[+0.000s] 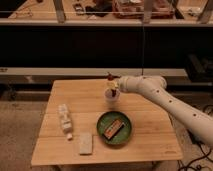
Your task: Place the pepper in the ceramic cup
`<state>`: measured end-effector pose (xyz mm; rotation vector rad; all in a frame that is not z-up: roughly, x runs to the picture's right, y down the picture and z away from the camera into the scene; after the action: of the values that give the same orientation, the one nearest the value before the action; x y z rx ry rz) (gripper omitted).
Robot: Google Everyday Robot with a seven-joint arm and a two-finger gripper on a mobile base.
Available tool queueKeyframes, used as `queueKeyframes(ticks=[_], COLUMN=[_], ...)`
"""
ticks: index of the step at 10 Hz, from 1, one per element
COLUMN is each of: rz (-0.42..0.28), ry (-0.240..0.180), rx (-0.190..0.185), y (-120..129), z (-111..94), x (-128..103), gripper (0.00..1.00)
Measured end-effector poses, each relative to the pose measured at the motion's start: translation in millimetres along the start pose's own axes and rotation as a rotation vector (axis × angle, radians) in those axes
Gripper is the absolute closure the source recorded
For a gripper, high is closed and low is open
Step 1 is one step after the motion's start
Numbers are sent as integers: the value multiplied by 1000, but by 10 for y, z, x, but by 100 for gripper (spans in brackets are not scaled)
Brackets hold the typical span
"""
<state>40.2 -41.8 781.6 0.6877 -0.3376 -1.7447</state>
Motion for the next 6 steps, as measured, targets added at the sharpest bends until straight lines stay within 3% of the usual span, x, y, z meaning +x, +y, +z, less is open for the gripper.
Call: queueKeyframes(ticks=[3, 6], rz=[9, 1], ry=[-8, -11], rx=[11, 71], y=[-13, -110], z=[125, 145], x=[1, 16], gripper=[100, 100])
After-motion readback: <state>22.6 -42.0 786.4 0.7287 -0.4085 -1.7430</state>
